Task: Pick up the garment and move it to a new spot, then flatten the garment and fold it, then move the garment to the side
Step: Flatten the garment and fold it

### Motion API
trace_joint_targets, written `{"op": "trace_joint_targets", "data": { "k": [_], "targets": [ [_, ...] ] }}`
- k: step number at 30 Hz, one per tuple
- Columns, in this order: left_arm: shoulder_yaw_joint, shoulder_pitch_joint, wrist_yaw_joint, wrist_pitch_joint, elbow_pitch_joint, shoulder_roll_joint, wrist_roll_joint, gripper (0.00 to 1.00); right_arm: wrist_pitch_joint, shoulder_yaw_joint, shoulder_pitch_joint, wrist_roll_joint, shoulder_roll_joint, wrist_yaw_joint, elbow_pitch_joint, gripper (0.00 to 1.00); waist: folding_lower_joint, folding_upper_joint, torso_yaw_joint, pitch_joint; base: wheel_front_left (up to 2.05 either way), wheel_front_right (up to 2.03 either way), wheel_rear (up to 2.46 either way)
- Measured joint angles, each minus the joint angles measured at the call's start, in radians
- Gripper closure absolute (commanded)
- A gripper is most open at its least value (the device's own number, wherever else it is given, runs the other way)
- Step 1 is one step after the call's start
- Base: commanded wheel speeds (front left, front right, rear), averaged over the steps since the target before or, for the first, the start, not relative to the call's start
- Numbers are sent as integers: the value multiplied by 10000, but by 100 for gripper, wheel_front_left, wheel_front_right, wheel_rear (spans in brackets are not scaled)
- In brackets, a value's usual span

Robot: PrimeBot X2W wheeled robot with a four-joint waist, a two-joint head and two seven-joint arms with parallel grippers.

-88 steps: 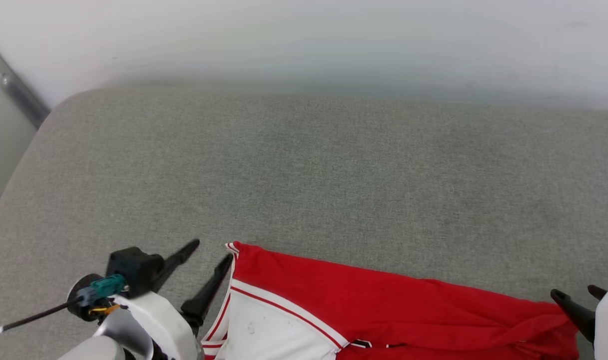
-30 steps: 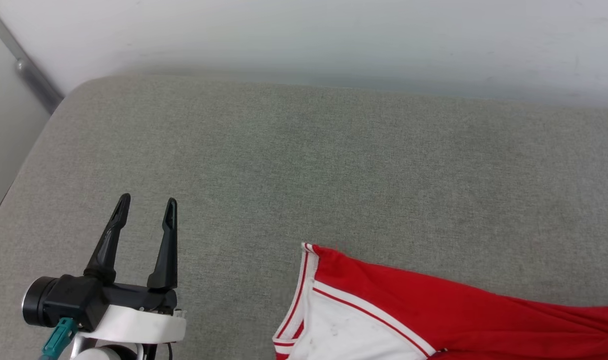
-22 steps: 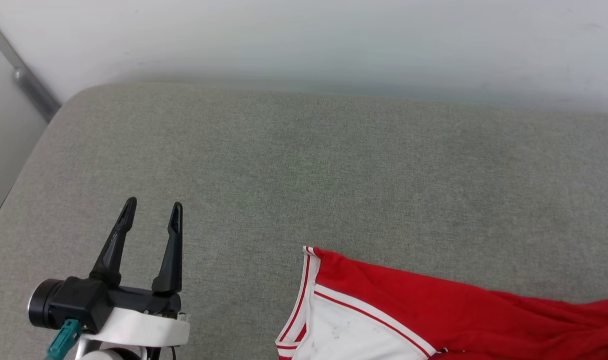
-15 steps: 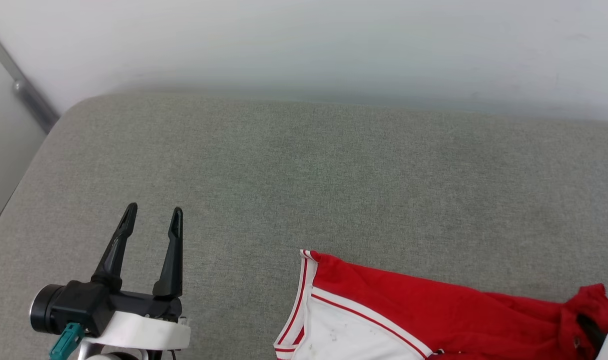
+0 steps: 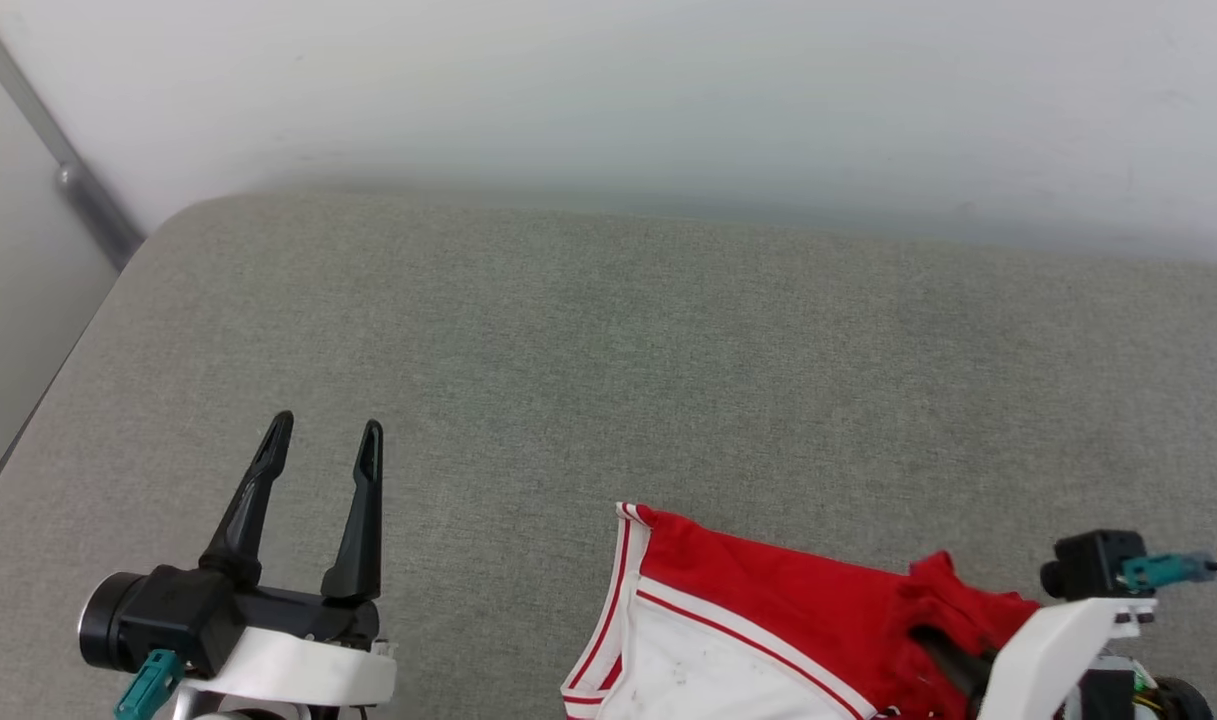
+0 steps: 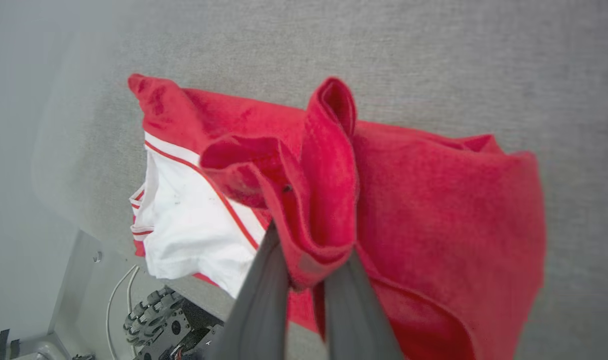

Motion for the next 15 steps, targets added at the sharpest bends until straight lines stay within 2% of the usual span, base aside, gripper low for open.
{"op": "trace_joint_targets", "data": {
  "k": [5,15],
  "targets": [
    [-117,2,0,0,50,-25,-13,0,75,1172,-532,38,424,0,311,100,0,0,280,-10,0,0,0],
    [-150,7,0,0,130,-10,-15,0,-629,2537,-1390,418,483,0,1551,100,0,0,825,-105,0,0,0]
  ]
}}
